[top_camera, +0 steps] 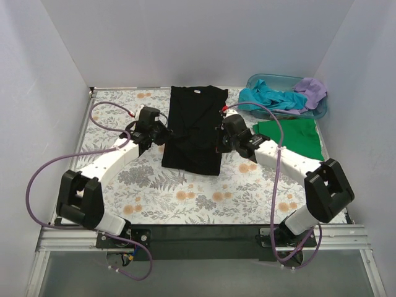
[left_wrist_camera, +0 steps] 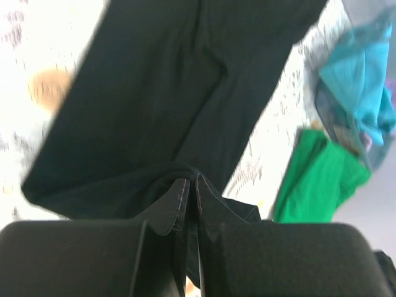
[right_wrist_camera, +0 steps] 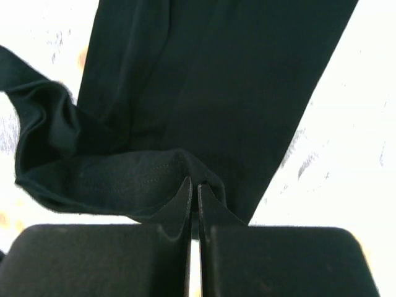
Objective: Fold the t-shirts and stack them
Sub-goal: Fold the tshirt
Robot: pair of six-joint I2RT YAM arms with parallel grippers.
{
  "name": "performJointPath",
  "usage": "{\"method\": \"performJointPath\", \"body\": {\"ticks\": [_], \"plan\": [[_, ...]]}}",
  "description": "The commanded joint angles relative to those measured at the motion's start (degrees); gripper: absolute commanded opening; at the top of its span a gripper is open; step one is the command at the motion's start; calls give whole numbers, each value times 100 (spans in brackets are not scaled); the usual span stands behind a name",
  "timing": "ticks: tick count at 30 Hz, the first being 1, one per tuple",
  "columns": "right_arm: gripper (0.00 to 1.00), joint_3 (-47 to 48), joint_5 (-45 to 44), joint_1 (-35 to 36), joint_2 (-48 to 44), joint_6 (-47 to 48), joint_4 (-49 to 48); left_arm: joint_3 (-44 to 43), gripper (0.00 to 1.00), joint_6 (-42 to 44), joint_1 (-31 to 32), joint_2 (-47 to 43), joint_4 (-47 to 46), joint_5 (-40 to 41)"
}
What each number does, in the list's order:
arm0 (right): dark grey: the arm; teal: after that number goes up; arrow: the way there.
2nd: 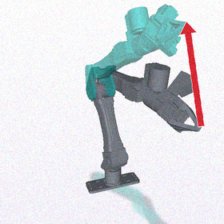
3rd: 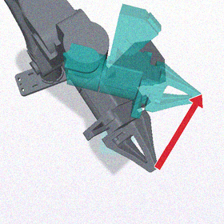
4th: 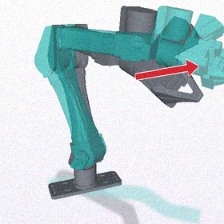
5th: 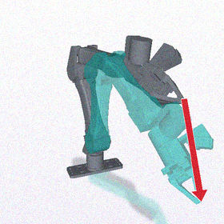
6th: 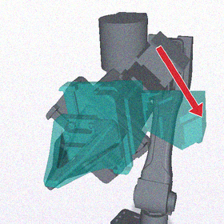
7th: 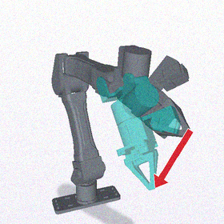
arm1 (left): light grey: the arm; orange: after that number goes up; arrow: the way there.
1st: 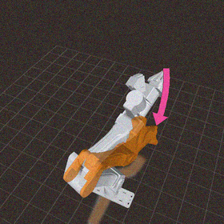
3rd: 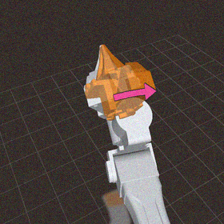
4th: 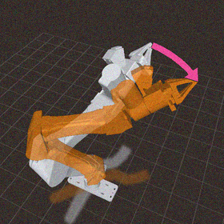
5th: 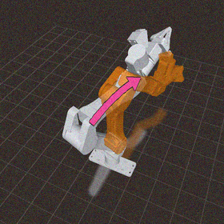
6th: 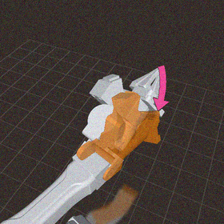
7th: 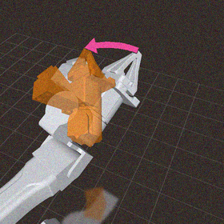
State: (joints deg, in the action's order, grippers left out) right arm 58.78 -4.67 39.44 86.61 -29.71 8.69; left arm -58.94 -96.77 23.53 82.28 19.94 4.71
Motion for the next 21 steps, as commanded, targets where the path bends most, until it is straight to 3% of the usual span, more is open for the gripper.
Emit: {"method": "performJointPath", "body": {"ticks": [1, 4, 7, 19, 20, 21], "plan": [[1, 536, 405, -322, 321, 378, -210, -443, 0, 413, -225, 428, -542, 39], [1, 844, 414, -463, 637, 528, -218, -758, 0, 702, -305, 1023, -1016, -338], [1, 1239, 632, -639, 1041, 660, -218, -1328, 0, 861, -384, 1622, -879, -383], [1, 2365, 844, -1236, 2421, 836, -183, -2200, 0, 1020, -683, 2846, -922, -348], [1, 2435, 871, -1281, 2579, 810, -192, -2271, 1, 1072, -683, 2916, -913, -304], [5, 2523, 897, -1316, 2667, 809, -183, -2454, 21, 1090, -683, 3038, -896, -252]]}}
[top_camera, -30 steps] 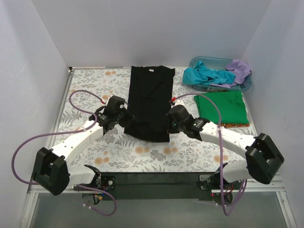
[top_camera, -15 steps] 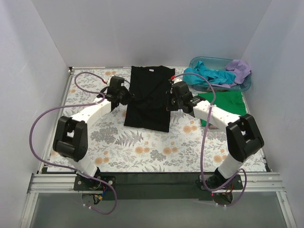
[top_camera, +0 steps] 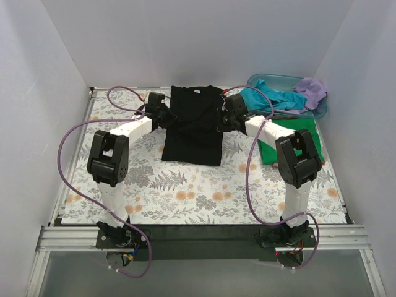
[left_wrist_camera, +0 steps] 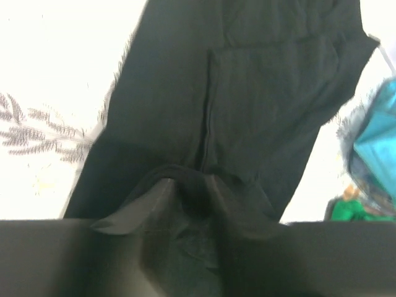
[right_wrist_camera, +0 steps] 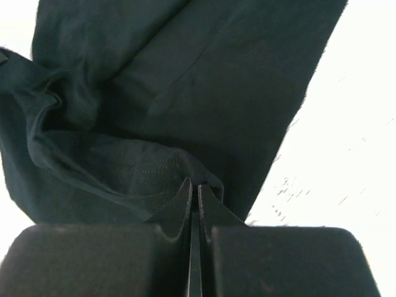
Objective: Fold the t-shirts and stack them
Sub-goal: Fold the tshirt
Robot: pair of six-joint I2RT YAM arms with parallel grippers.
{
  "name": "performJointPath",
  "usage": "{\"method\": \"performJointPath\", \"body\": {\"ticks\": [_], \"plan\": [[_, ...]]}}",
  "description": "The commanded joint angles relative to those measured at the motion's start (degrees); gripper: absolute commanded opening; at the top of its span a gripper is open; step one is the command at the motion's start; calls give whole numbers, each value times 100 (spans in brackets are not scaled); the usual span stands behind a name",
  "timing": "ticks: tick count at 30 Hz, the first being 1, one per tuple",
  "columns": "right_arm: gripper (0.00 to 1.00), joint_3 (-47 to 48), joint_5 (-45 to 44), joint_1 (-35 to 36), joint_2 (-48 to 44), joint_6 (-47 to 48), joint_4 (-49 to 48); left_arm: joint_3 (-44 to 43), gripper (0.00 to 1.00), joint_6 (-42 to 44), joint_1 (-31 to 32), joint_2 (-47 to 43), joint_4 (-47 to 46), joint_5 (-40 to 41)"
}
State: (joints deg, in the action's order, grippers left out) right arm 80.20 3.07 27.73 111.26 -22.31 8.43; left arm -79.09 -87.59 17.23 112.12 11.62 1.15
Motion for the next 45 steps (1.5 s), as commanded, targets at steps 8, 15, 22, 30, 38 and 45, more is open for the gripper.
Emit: {"method": "performJointPath", "body": {"ticks": [8, 15, 22, 30, 38, 45], "plan": [[98, 778, 448, -303, -6, 463, 247, -863, 86, 119, -159, -171, 886, 685], [99, -1031, 581, 109, -1413, 350, 160, 1139, 98, 14, -168, -1718, 842, 475], [98, -2544, 343, 637, -2038, -450, -358, 2714, 98, -91, -150, -2352, 412, -297], [79, -2677, 264, 646, -1591, -696, -579, 2873, 71, -74, -150, -1632, 175, -457], [61, -2659, 361, 646, -1309, -793, -720, 2960, 17, -170, -150, -1253, 130, -501], [17, -2948, 378, 664, -1370, -881, -720, 3337, 0, -241, -150, -1490, -37, -510]]}}
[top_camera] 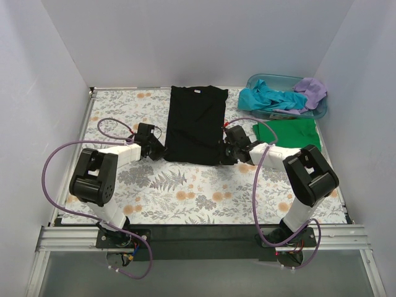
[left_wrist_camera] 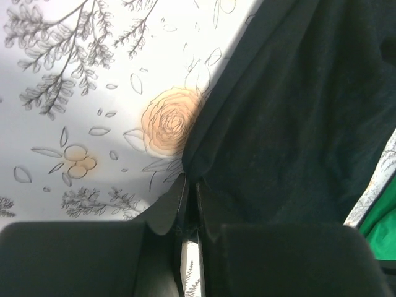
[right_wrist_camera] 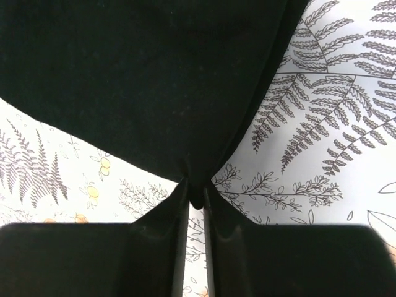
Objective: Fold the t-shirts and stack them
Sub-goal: Fold the tshirt
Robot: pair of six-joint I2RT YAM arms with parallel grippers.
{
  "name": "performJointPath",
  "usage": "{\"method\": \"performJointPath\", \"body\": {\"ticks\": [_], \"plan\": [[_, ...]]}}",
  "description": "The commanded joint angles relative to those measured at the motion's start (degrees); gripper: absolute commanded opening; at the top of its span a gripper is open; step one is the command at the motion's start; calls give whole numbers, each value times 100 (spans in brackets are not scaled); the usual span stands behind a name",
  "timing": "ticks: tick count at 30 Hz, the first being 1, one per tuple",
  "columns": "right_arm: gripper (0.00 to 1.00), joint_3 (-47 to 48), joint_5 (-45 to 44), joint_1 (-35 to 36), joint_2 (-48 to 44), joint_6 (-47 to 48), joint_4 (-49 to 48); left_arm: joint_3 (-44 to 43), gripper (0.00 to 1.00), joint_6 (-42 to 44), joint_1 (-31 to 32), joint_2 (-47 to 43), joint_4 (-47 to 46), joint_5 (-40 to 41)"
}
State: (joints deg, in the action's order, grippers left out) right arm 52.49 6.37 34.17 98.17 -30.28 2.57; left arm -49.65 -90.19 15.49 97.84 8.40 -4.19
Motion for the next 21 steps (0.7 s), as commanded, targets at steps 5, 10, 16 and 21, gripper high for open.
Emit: {"method": "performJointPath", "body": {"ticks": [5, 10, 16, 21], "plan": [[1, -1020, -179, 300, -814, -232, -125, 1421, 0, -147, 209, -1239, 162, -109], [1, -2382, -521, 1202, -1835, -959, -55, 3089, 0, -920, 692, -2952, 775, -47], [1, -3377, -1154, 2855, -3259, -2374, 392, 3804, 0, -1930, 1508, -5694, 2302, -83], [1, -3255, -1340, 3227, -3919, -2526, 508, 3681, 0, -2073, 1642, -7252, 3335, -72]]}}
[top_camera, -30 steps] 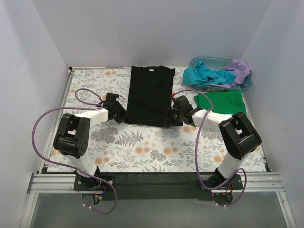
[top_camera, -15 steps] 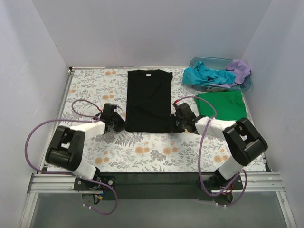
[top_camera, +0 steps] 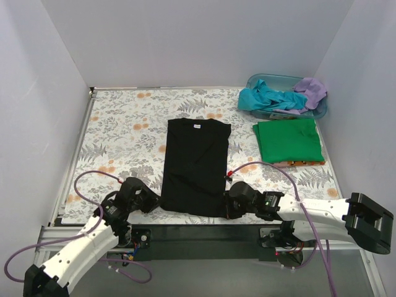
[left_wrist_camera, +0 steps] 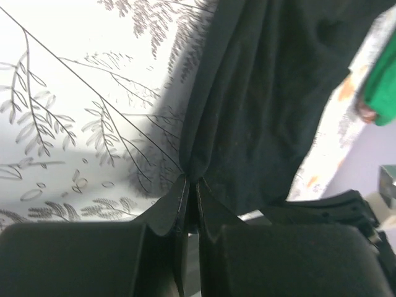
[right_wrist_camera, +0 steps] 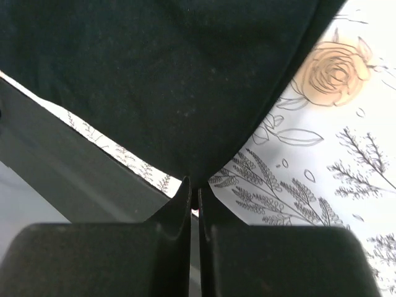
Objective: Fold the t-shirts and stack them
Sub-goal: Fold the tshirt
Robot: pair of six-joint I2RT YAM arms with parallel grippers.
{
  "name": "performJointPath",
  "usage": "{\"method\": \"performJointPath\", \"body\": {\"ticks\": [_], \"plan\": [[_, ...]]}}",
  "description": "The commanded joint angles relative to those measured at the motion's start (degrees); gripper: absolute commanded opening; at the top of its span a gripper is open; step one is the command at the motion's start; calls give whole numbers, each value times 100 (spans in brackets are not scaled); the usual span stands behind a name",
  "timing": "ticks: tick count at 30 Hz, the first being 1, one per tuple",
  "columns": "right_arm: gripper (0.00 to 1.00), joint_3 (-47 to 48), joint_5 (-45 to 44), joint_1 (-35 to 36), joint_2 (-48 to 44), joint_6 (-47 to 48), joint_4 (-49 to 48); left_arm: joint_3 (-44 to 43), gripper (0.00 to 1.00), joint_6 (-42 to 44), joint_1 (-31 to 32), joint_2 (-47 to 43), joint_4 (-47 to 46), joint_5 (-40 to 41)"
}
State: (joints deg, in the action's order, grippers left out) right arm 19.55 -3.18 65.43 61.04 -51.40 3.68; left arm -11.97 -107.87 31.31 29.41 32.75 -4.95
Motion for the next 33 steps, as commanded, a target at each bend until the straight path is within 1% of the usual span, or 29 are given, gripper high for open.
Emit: {"method": "performJointPath", "body": {"ticks": [1, 3, 6, 9, 10, 13, 15, 17, 18, 20, 21, 24, 29, 31, 32, 33], "plan": [[1, 101, -429, 128, -250, -363, 422, -78, 0, -278, 68, -575, 760, -119], [1, 259, -464, 137, -303, -266, 519, -208, 0, -261, 68, -533, 811, -261], [1, 584, -578, 146, -338, -90, 720, -473, 0, -147, 77, -348, 795, -191], [1, 944, -841, 146, -425, 77, 949, -955, 0, -76, 77, -243, 733, 2], [1, 1015, -1042, 146, -513, 147, 985, -1192, 0, -41, 77, -190, 724, 203], [1, 1287, -1420, 119, -636, 427, 1082, -1596, 0, 20, 77, 73, 531, 424], [1, 1568, -1519, 41, -654, 604, 1213, -1782, 0, 82, 77, 442, 321, 416], [1, 1771, -1563, -153, -654, 867, 1266, -2097, 0, 188, 68, 714, 179, 416], [1, 1937, -1554, -240, -646, 955, 1284, -2221, 0, 214, 77, 942, 109, 599], [1, 2087, -1606, -513, -576, 1236, 1275, -2519, 0, 337, 68, 1163, -93, 757], [1, 2218, -1650, -775, -523, 1316, 1275, -2608, 0, 346, 68, 1364, -155, 820], [1, 2482, -1484, -1259, -330, 1632, 1171, -2950, 0, 469, 60, 1637, -330, 1092], [1, 3045, -1115, -1831, 171, 2168, 950, -3663, 0, 706, 42, 2411, -454, 1496], [1, 3352, -992, -2077, 416, 2370, 871, -3987, 0, 864, -37, 2683, -577, 1698], [1, 3458, -974, -2156, 496, 2423, 836, -4102, 0, 899, -89, 2954, -594, 1717], [1, 3555, -913, -2349, 593, 2476, 775, -4190, 0, 935, -264, 3122, -664, 1717]]}}
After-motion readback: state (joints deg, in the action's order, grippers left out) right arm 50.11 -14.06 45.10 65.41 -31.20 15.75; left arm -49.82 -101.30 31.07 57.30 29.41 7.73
